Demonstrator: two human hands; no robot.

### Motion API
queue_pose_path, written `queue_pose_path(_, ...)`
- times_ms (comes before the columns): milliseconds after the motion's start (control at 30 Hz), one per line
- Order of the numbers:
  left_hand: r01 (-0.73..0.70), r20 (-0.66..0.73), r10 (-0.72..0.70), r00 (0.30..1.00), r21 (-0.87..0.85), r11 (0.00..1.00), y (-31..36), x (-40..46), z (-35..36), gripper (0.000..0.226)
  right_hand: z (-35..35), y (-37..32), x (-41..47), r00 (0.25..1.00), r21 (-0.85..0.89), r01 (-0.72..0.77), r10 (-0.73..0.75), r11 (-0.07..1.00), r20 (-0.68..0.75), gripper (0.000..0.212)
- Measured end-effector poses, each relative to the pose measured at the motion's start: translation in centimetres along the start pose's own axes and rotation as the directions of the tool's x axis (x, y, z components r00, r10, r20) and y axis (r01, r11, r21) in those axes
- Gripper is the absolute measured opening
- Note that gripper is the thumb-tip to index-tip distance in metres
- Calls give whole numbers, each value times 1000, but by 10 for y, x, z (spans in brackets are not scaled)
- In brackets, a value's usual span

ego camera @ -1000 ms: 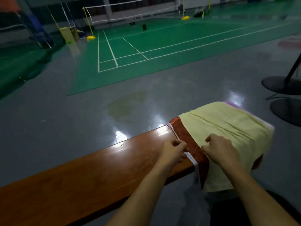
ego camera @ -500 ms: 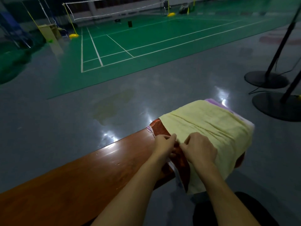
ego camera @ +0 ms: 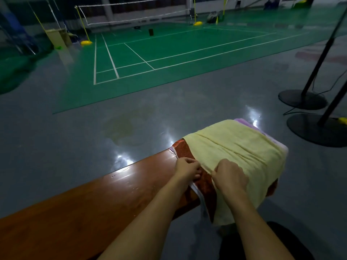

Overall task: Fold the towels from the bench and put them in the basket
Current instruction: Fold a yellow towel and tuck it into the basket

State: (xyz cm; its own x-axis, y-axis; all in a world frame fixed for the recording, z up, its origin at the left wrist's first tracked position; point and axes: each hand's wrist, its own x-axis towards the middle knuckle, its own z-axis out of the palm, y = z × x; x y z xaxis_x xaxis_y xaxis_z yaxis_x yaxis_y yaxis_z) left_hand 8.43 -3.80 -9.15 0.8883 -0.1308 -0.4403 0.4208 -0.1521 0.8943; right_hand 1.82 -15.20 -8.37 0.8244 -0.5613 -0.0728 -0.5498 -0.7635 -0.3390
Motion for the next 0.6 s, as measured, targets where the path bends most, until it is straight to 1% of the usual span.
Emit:
queue_pose_path(33, -4, -18, 4, 1000, -7, 1000, -1, 1, 2, 10, -1, 2, 3, 1000, 10, 12, -12, 1000, 5, 22)
queue_pose_path(100, -5, -23, 4, 1000, -60, 998, 0, 1, 8, 19, -2, 6, 5, 999, 48, 43, -43, 998, 19, 23)
queue_pose_path(167, -7, 10, 8, 1000, -122, 992, 5, 0, 16, 25, -5, 8, 7, 992, 155, 116, -121, 981, 23, 26)
queue_pose_path(200, -22, 23, 25, 999, -131, 991, 8, 0, 19, 26, -7, 8, 6, 982, 245, 181, -190, 952, 10, 24)
queue_pose_path(233, -66, 11, 68, 998, -116, 991, 13, -3, 19, 28, -10, 8, 4, 962, 362, 260, -271, 895, -22, 20)
queue_pose_path(267, -148, -20, 146, 989, -115, 982, 17, -4, 18, 30, -13, 8, 1, 933, 474, 343, -352, 811, -72, 14)
queue_pose_path(300, -244, -60, 239, 969, -112, 963, 21, -5, 16, 28, -16, 7, -1, 900, 551, 415, -416, 724, -132, 9)
queue_pose_path(333, -332, -104, 321, 942, -121, 935, 24, -5, 12, 22, -18, 6, -2, 869, 589, 472, -458, 656, -185, 6)
queue_pose_path(367, -393, -142, 376, 916, -127, 911, 28, -7, 5, 14, -20, 5, -3, 846, 603, 510, -486, 614, -220, 6)
queue_pose_path(433, -475, -187, 451, 873, -107, 874, 36, -13, -11, 2, -22, -1, -3, 817, 604, 549, -524, 578, -241, 6)
queue_pose_path(500, -532, -247, 503, 828, -63, 844, 36, -17, -34, 3, -19, -10, -3, 797, 580, 576, -554, 576, -241, 9)
queue_pose_path(600, -542, -382, 489, 784, -39, 839, 26, -20, -75, 4, -7, -29, -7, 765, 495, 627, -595, 601, -247, 12)
